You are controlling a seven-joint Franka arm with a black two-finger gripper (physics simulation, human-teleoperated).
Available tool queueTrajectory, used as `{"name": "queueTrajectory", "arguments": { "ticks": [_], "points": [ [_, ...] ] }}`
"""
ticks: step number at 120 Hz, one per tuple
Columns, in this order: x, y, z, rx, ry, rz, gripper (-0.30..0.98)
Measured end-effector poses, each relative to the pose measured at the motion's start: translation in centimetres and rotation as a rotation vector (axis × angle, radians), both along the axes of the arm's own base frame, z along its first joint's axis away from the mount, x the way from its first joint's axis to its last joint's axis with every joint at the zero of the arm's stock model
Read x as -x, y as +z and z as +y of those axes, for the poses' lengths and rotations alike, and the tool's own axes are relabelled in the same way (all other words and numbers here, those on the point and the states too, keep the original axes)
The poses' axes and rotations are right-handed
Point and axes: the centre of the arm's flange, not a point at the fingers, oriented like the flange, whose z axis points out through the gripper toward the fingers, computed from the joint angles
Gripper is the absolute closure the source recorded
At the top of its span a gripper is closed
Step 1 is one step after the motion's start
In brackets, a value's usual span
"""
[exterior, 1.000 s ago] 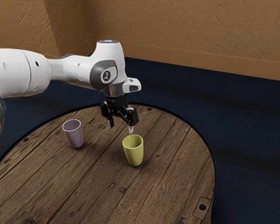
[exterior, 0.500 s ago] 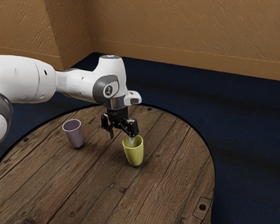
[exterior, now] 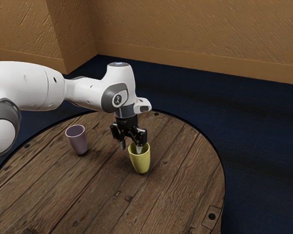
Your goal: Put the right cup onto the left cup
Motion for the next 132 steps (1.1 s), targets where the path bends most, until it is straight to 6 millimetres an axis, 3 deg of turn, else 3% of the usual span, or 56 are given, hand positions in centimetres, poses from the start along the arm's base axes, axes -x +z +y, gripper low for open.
{"name": "queueTrajectory", "arguments": {
  "ticks": [39,61,77,96,111,132],
  "points": [
    [-0.3,0.3,-0.8,0.0,-0.011,-0.017,0.63],
    [-0.3,0.7,-0.8,0.001,-0.013,-0.024,0.73],
    [0.0,3.3,-0.8,-0.006,-0.023,-0.06,0.76],
    [0.6,8.4,-0.6,-0.025,-0.04,-0.12,0.77],
    [3.0,11.4,0.0,-0.037,-0.045,-0.129,0.78],
    [6.1,13.2,1.7,-0.063,-0.032,-0.122,0.78]
  ]
}}
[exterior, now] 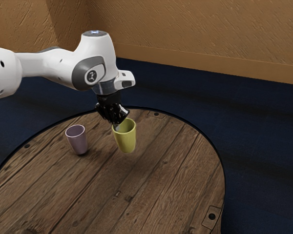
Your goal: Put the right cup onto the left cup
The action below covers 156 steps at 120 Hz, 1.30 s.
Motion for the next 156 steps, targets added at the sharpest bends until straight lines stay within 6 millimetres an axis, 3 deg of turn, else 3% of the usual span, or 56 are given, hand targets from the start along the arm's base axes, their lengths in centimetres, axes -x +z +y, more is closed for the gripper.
{"name": "queueTrajectory", "arguments": {
  "ticks": [49,69,89,113,156],
  "points": [
    [1.7,0.7,7.2,-0.025,0.127,0.017,0.79],
    [2.2,0.5,11.1,-0.031,0.196,0.028,0.79],
    [2.9,1.5,14.7,-0.033,0.26,0.015,0.79],
    [3.5,2.7,17.2,-0.036,0.305,0.004,0.79],
    [3.7,2.8,21.6,-0.039,0.38,0.007,0.79]
  ]
}}
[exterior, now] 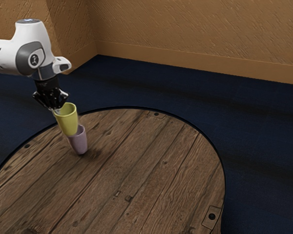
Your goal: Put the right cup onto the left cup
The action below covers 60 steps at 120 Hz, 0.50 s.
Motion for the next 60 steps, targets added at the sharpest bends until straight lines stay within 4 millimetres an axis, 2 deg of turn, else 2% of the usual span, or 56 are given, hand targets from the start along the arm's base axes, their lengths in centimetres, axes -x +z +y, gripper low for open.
{"name": "queueTrajectory", "arguments": {
  "ticks": [15,42,60],
  "points": [
    [-1.2,-0.3,1.7,-0.005,0.021,0.003,0.79],
    [-4.3,-0.7,1.7,-0.008,0.005,0.025,0.79],
    [-5.5,-1.3,1.9,-0.006,0.0,0.042,0.79]
  ]
}}
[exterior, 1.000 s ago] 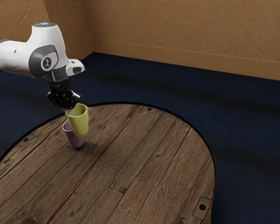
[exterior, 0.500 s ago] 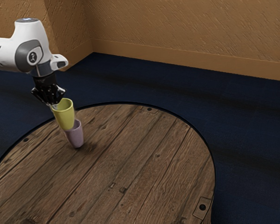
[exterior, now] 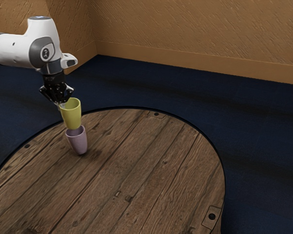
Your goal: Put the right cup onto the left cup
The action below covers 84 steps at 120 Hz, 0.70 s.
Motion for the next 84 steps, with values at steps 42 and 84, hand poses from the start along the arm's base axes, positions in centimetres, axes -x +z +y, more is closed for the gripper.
{"name": "queueTrajectory", "arguments": {
  "ticks": [42,84],
  "points": [
    [-1.0,-1.8,1.0,0.005,0.0,0.034,0.79],
    [-1.4,-3.6,0.9,0.014,-0.011,0.057,0.79]
  ]
}}
